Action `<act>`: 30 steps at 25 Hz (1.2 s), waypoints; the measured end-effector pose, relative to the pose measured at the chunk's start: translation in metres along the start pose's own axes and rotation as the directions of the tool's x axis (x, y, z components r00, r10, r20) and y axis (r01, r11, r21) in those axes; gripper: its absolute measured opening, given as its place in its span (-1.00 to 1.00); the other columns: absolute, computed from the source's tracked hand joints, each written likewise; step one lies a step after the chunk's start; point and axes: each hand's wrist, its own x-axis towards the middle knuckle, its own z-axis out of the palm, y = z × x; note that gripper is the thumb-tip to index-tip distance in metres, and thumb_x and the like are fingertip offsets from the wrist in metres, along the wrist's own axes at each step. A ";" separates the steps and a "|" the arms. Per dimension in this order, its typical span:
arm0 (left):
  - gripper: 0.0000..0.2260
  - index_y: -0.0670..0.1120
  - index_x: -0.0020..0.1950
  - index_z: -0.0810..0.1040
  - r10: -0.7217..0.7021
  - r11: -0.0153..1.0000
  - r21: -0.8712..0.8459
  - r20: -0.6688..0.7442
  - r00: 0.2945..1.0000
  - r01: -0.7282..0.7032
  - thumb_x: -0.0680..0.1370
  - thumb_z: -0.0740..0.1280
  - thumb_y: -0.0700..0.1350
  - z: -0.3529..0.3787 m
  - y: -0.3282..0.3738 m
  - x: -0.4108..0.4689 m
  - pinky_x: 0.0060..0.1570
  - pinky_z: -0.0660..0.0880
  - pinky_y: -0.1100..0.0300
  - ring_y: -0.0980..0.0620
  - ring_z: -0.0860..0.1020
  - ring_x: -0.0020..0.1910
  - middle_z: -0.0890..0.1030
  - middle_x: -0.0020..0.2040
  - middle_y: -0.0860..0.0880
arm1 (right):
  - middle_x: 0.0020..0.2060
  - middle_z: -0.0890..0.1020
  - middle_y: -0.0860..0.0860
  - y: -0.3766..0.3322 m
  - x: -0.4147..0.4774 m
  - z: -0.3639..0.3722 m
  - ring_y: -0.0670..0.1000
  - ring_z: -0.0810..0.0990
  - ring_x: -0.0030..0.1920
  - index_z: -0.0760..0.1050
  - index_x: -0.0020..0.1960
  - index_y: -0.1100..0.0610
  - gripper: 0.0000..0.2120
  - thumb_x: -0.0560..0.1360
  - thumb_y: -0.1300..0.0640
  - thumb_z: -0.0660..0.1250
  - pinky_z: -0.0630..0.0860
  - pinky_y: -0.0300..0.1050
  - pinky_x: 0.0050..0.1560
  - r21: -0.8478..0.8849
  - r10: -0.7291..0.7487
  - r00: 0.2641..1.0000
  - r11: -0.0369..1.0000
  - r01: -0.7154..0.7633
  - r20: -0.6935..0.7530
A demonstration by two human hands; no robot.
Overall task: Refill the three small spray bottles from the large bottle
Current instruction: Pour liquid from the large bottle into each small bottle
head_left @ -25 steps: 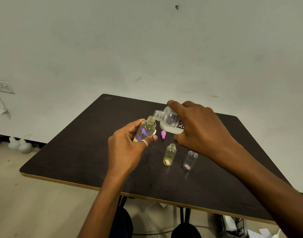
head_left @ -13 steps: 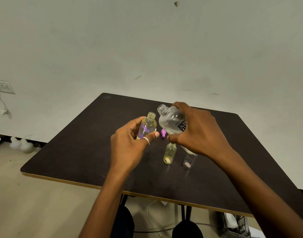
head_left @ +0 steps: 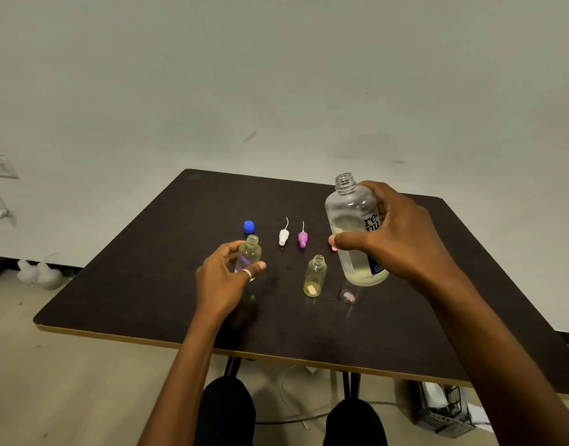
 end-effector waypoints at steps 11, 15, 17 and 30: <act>-0.53 0.02 0.19 0.57 -0.066 0.996 0.057 0.001 0.998 0.066 0.33 0.62 -0.07 0.005 -0.032 0.006 0.07 0.55 0.24 0.18 0.63 0.04 0.68 0.05 0.10 | 0.01 0.61 -0.17 0.014 0.000 -0.004 -0.16 0.60 -0.02 0.43 0.20 -0.16 -0.41 0.24 -0.08 0.59 0.52 -0.25 -0.08 -0.001 0.006 1.000 1.000 -0.006 -0.030; -0.50 -0.02 0.24 0.54 -0.067 0.994 0.085 0.015 0.998 0.066 0.35 0.61 -0.08 0.005 -0.030 0.006 0.01 0.47 0.35 0.13 0.61 0.07 0.65 0.11 0.06 | 0.02 0.62 -0.15 0.015 0.001 -0.005 -0.12 0.61 -0.02 0.45 0.21 -0.12 -0.40 0.24 -0.09 0.59 0.55 -0.20 -0.04 -0.016 0.004 0.999 1.000 -0.005 -0.040; -0.49 -0.02 0.24 0.54 -0.074 0.994 0.083 0.012 0.997 0.073 0.35 0.61 -0.08 0.006 -0.031 0.006 -0.01 0.46 0.36 0.12 0.60 0.08 0.65 0.14 0.04 | 0.02 0.62 -0.14 0.016 0.002 -0.006 -0.10 0.61 -0.01 0.45 0.22 -0.11 -0.40 0.24 -0.09 0.58 0.57 -0.15 -0.01 -0.017 0.004 0.999 1.000 -0.005 -0.043; -0.49 0.00 0.34 0.49 0.061 0.998 0.031 -0.318 0.946 -0.054 0.43 0.53 -0.02 0.018 0.002 -0.070 0.18 0.50 0.16 0.16 0.50 0.21 0.53 0.25 0.09 | 0.00 0.63 -0.16 0.025 -0.002 -0.011 -0.13 0.62 -0.01 0.47 0.18 -0.13 -0.40 0.20 -0.07 0.60 0.61 -0.02 0.03 0.059 0.046 0.997 0.997 -0.042 -0.062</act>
